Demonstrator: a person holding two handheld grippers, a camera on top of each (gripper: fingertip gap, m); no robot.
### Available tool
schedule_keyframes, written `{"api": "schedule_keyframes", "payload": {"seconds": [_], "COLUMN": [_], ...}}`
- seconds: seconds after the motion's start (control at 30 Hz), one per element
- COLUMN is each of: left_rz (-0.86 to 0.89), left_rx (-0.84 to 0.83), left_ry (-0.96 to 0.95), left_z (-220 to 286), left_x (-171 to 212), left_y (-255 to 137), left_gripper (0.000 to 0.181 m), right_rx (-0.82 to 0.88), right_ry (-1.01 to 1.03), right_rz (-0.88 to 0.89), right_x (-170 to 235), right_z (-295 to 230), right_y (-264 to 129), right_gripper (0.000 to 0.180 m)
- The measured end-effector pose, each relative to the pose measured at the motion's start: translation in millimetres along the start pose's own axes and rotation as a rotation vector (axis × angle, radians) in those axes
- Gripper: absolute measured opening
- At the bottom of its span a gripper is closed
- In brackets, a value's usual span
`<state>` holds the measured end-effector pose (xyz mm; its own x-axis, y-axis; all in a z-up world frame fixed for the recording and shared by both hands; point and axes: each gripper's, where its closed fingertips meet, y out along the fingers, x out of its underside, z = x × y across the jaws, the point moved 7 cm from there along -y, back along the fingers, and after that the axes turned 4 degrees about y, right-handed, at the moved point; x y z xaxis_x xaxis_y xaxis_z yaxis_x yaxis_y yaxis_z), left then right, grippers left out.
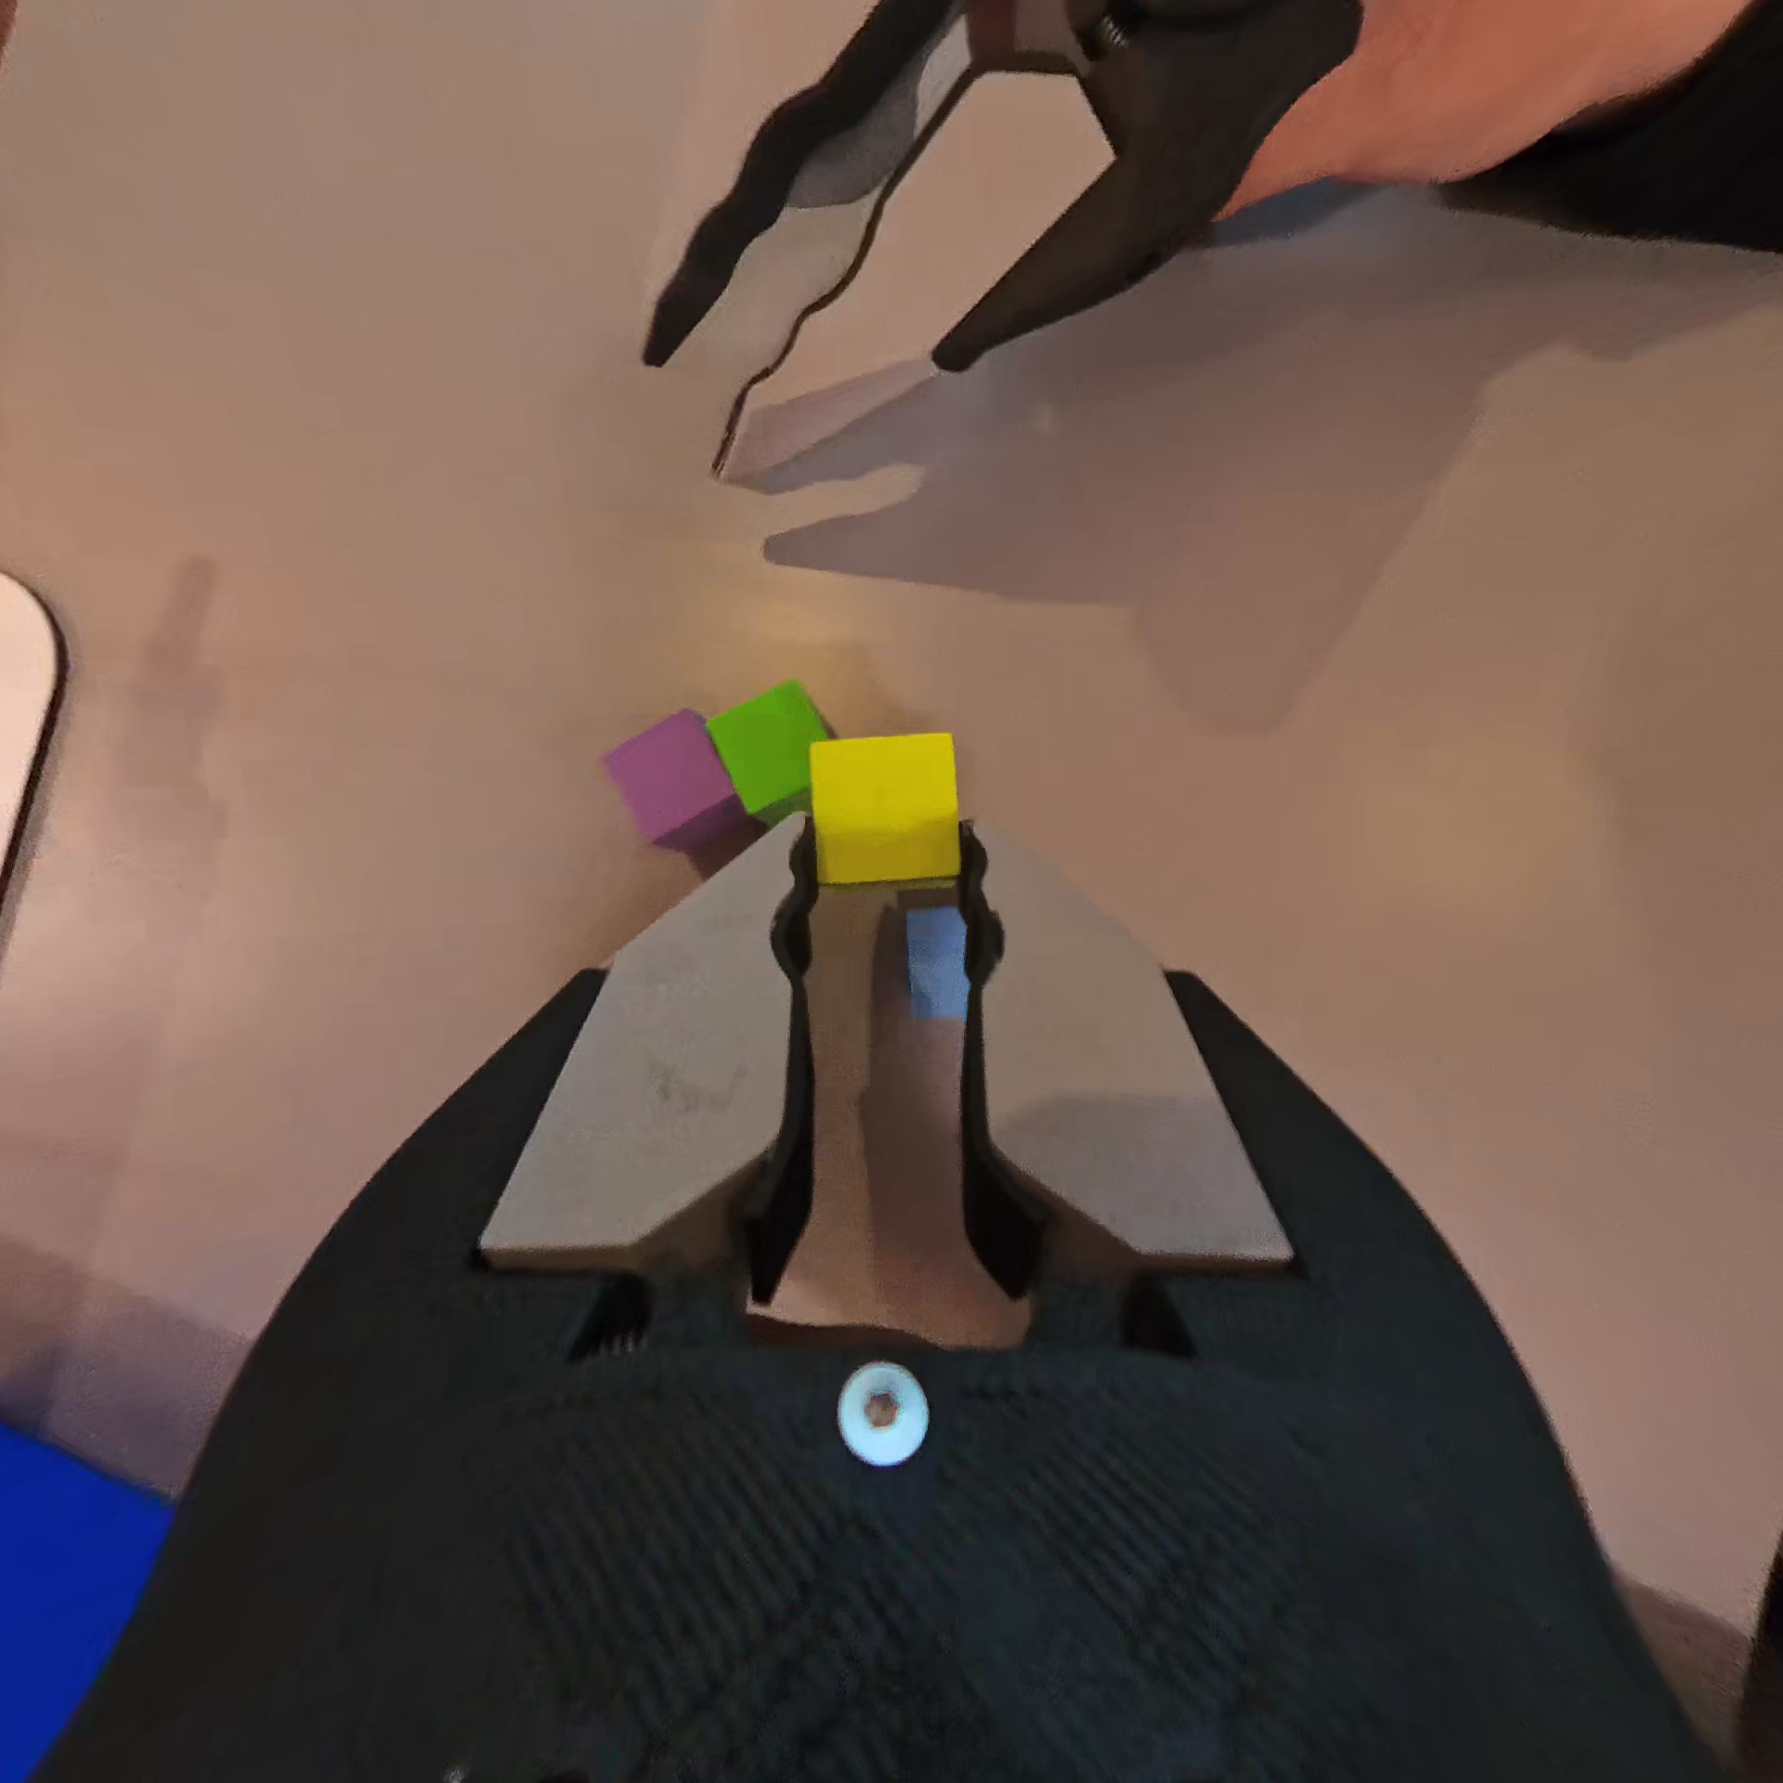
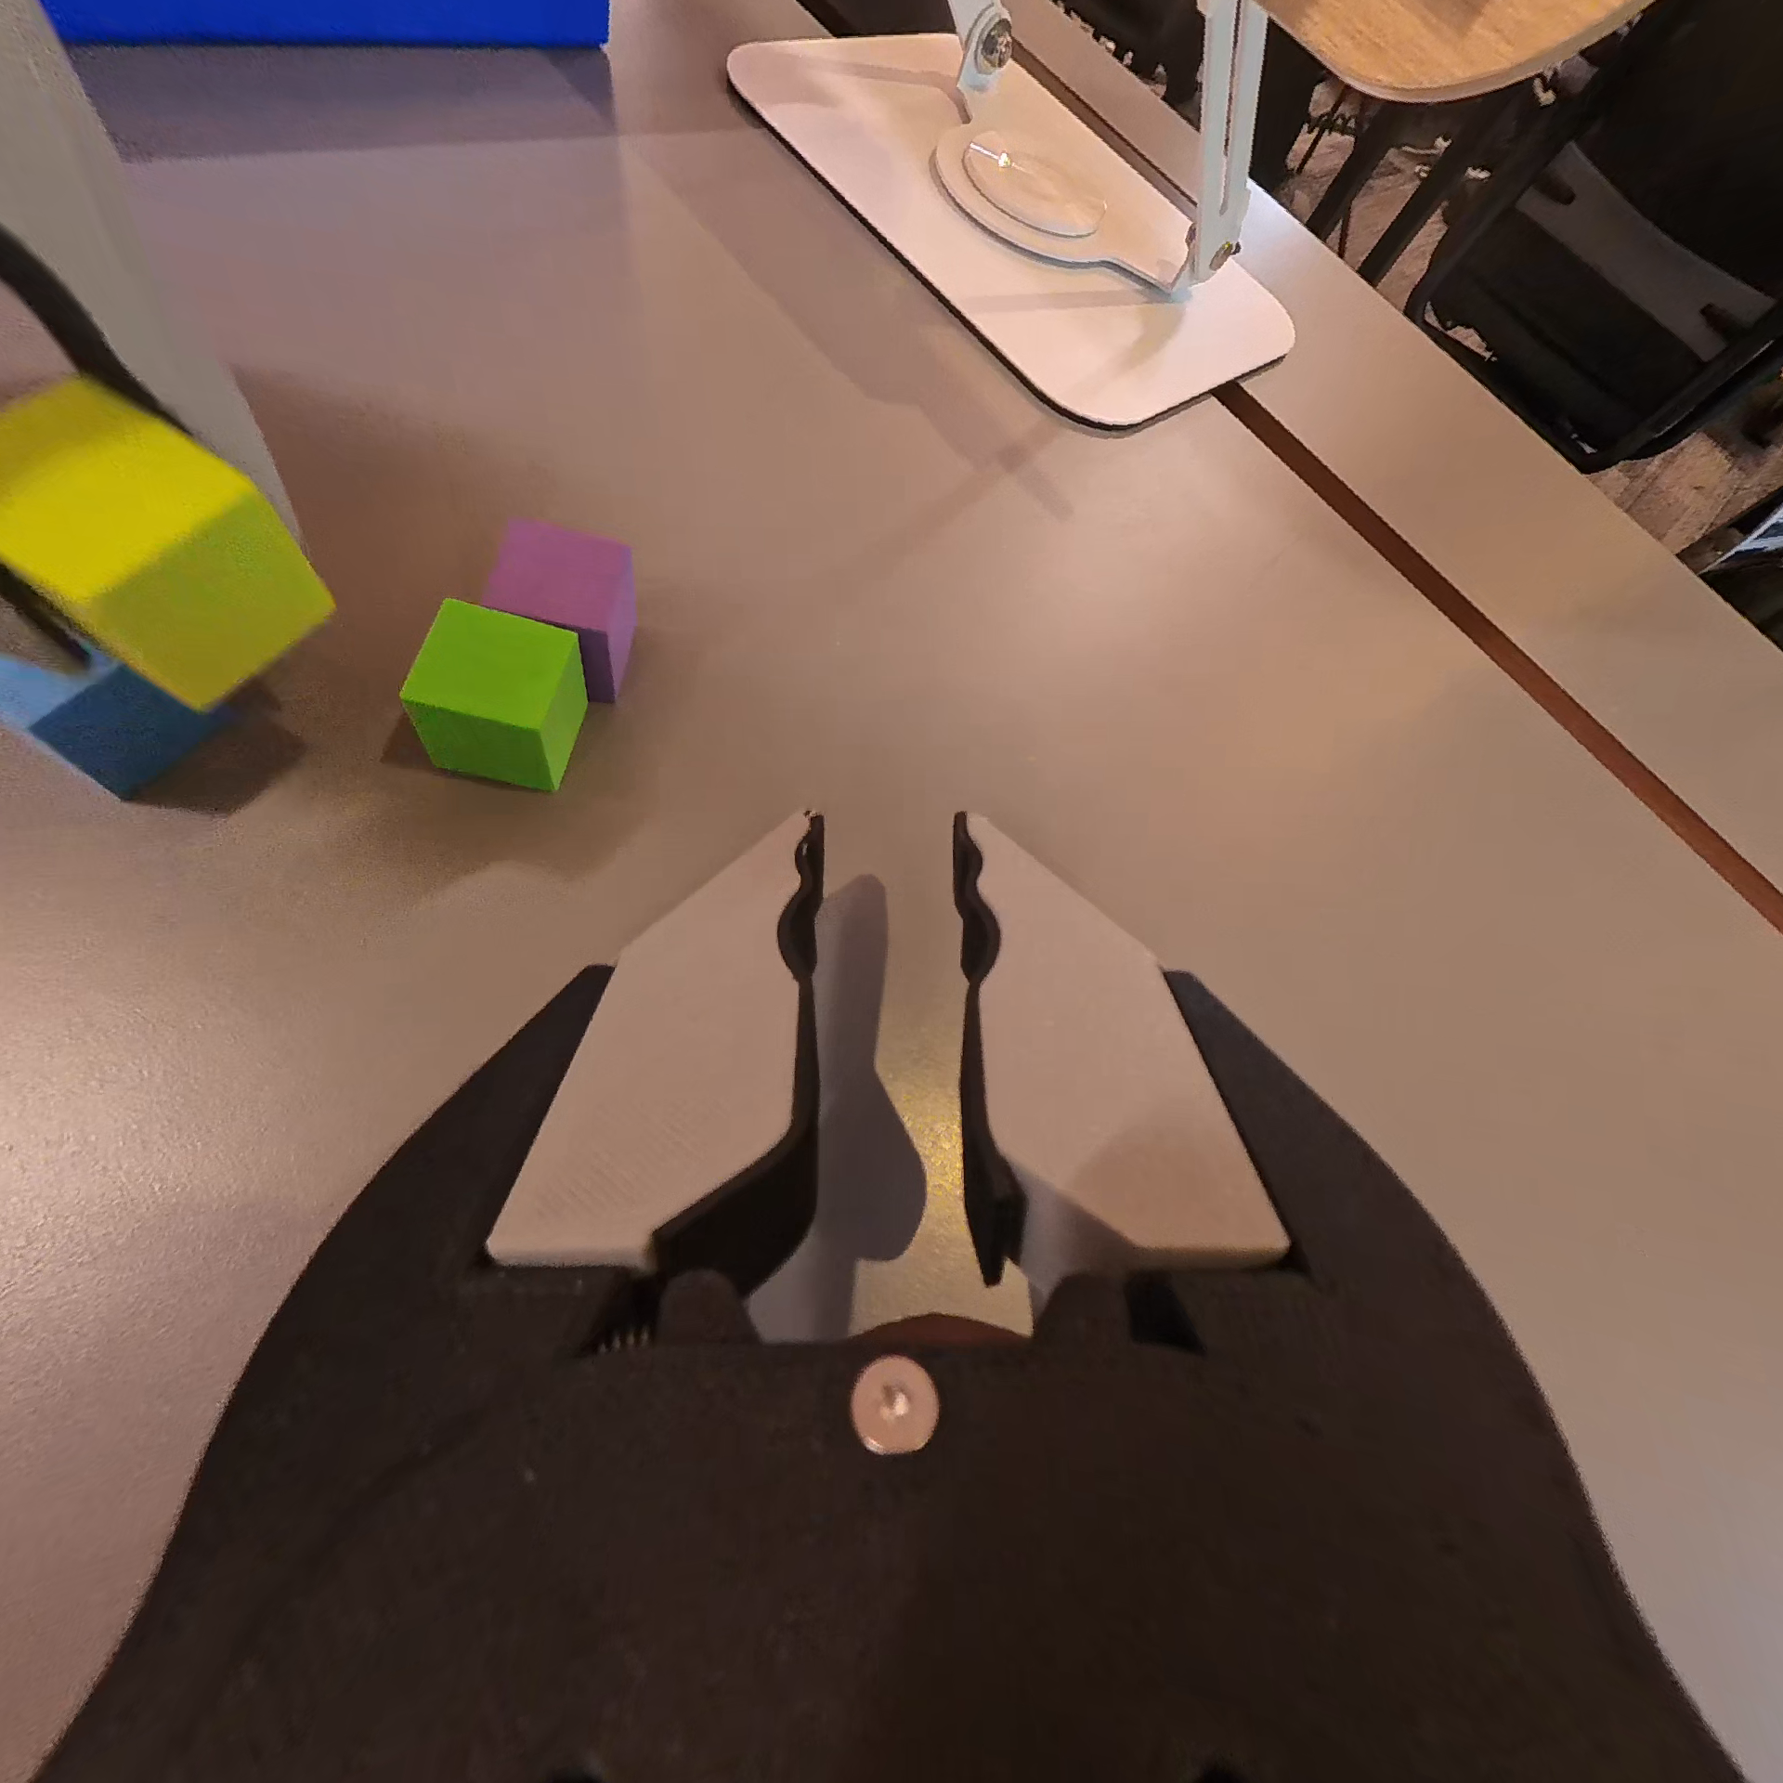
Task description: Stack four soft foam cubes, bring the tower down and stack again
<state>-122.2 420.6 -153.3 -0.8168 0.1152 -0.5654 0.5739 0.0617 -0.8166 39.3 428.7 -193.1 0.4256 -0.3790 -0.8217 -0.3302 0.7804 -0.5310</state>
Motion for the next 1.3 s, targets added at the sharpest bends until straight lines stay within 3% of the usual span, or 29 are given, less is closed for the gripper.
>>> {"api": "schedule_keyframes", "payload": {"seconds": [0.3,1.0,1.3], "left_rz": [-0.086,-0.186,-0.172], "left_rx": [0.048,0.012,0.127], "left_ry": [0.012,-0.020,0.022], "left_z": [16.5,16.7,15.4], "left_x": [22.4,32.0,28.2], "left_y": [-2.5,17.8,22.4], "left_gripper": [0.027,0.034,0.028], "right_rx": [-0.001,-0.001,-0.006], "right_ry": [-0.021,-0.019,-0.016], "right_rz": [-0.013,-0.005,-0.008], "right_x": [0.8,0.3,0.6], "right_z": [-2.1,-2.0,-2.1], "right_y": [1.5,0.5,1.0], "right_gripper": [0.024,0.023,0.023]}}
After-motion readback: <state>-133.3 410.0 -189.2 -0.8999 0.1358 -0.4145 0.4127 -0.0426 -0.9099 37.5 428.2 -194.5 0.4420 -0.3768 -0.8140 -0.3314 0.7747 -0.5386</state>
